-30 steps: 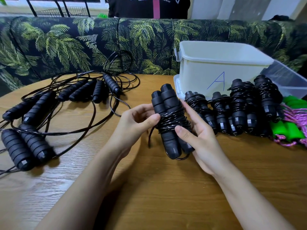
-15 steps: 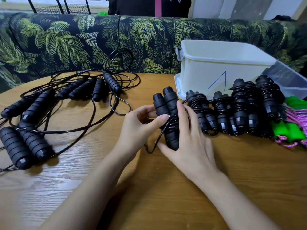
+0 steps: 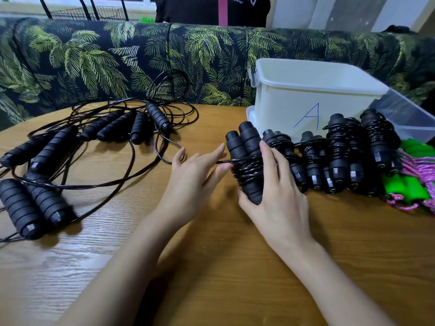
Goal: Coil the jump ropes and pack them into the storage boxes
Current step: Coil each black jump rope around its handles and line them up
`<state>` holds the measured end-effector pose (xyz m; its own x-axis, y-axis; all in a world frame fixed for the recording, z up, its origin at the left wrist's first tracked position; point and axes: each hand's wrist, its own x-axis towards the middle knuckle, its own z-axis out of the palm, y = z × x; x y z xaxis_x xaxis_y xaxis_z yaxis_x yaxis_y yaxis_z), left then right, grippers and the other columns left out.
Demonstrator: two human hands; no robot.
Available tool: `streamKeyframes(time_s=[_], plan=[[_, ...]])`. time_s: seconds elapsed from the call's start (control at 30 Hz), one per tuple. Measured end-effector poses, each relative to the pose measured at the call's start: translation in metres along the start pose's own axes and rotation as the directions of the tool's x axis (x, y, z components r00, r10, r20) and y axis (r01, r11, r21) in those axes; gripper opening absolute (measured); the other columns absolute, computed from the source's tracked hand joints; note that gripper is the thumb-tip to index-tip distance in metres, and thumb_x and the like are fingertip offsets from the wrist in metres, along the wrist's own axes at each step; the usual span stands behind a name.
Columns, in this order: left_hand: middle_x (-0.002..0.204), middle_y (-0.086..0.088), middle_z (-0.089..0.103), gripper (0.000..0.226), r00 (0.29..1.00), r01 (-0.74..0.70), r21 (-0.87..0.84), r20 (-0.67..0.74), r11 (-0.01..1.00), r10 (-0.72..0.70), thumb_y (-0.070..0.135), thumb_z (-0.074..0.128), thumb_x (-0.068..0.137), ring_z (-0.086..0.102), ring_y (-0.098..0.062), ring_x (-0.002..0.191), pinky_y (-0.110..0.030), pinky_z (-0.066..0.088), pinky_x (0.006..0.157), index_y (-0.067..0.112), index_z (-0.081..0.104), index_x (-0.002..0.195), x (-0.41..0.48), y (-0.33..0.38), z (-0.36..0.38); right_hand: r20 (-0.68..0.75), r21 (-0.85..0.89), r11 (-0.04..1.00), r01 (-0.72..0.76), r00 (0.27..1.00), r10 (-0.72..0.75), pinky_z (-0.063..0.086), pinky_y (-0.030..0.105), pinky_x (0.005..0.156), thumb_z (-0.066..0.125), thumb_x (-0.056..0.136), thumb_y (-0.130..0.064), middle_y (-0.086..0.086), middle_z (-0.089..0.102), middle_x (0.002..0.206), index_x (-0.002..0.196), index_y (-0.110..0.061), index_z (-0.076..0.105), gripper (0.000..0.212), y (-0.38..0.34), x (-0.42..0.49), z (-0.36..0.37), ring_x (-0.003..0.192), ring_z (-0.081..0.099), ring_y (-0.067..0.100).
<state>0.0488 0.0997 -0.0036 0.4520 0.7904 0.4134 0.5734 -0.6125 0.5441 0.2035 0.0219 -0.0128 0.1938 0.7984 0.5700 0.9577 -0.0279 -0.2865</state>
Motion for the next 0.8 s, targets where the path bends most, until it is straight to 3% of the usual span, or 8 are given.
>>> streamKeyframes(time_s=[0.07,0.13,0.2,0.27,0.4,0.53,0.63,0.8], plan=[[0.12,-0.001,0.07,0.061,0.997,0.048,-0.096,0.069,0.994,-0.042,0.055,0.028,0.096,0.061,-0.015,0.117,-0.044,0.016,0.12,0.023,0.049,0.143,0.001,0.001,0.001,-0.01,0.109,0.994,-0.004,1.0,0.005,0.055,0.033,0.07,0.08,0.071,-0.036,0.002,0.044,0.147,0.151,-0.023,0.027,0.098,-0.002,-0.001,0.0,0.123,0.057,0.025],[0.114,-0.001,0.072,0.039,0.991,0.095,-0.316,0.122,0.944,-0.059,0.04,0.037,0.104,0.063,-0.012,0.114,-0.034,0.034,0.113,0.026,0.053,0.136,0.002,0.005,-0.001,-0.015,0.241,0.97,-0.021,1.0,0.026,0.05,0.028,0.08,0.08,0.072,-0.034,-0.003,0.042,0.149,0.152,-0.026,0.026,0.097,-0.004,-0.002,0.001,0.127,0.051,0.018],[0.117,0.006,0.071,0.029,0.982,0.158,-0.556,0.176,0.816,-0.07,0.022,0.041,0.106,0.061,-0.004,0.117,-0.017,0.042,0.099,0.02,0.059,0.129,0.001,0.011,-0.006,0.017,0.417,0.908,-0.053,0.999,0.05,0.039,0.011,0.092,0.082,0.073,-0.03,-0.007,0.043,0.148,0.153,-0.026,0.028,0.097,-0.004,-0.003,0.003,0.131,0.045,0.009],[0.119,0.005,0.071,0.032,0.979,0.193,-0.677,0.181,0.71,-0.094,0.022,0.044,0.102,0.061,-0.006,0.118,-0.013,0.043,0.094,0.013,0.062,0.127,0.0,0.013,-0.009,0.059,0.55,0.832,-0.074,0.997,0.05,0.027,0.0,0.099,0.083,0.074,-0.025,-0.008,0.042,0.148,0.154,-0.024,0.027,0.097,-0.004,-0.004,0.004,0.134,0.038,0.002],[0.113,0.0,0.073,0.031,0.978,0.203,-0.759,0.13,0.619,-0.161,0.019,0.051,0.098,0.066,-0.011,0.11,-0.016,0.048,0.089,0.007,0.065,0.122,0.0,0.015,-0.008,0.006,0.485,0.874,-0.018,1.0,0.017,0.019,0.011,0.113,0.071,0.078,-0.043,0.0,0.033,0.15,0.155,-0.017,0.028,0.091,-0.002,-0.001,0.006,0.14,0.031,0.011],[0.109,0.0,0.075,0.025,0.975,0.179,-0.797,0.064,0.577,-0.214,0.009,0.056,0.096,0.069,-0.011,0.105,-0.016,0.051,0.084,0.006,0.067,0.118,0.0,0.017,-0.005,-0.016,0.372,0.926,0.058,0.998,-0.056,0.022,0.018,0.116,0.067,0.087,-0.036,0.005,0.035,0.153,0.155,-0.018,0.027,0.081,0.0,0.0,0.005,0.142,0.033,0.019],[0.105,0.004,0.075,0.022,0.985,0.131,-0.777,0.031,0.616,-0.171,0.008,0.056,0.097,0.069,-0.007,0.1,-0.015,0.05,0.081,0.013,0.068,0.114,-0.002,0.021,-0.002,-0.031,0.197,0.974,0.11,0.994,-0.106,0.044,0.036,0.105,0.055,0.089,-0.04,0.011,0.031,0.157,0.156,-0.02,0.02,0.078,-0.005,-0.003,0.005,0.141,0.035,0.028],[0.12,0.009,0.07,0.029,0.996,0.067,-0.666,0.083,0.743,-0.016,0.012,0.053,0.1,0.062,-0.004,0.117,-0.02,0.047,0.096,0.021,0.059,0.128,-0.003,0.019,0.004,-0.058,0.029,0.997,0.074,0.996,-0.072,0.059,0.042,0.07,0.072,0.079,-0.034,0.014,0.043,0.149,0.152,-0.016,0.031,0.086,-0.004,-0.002,0.004,0.128,0.049,0.034]])
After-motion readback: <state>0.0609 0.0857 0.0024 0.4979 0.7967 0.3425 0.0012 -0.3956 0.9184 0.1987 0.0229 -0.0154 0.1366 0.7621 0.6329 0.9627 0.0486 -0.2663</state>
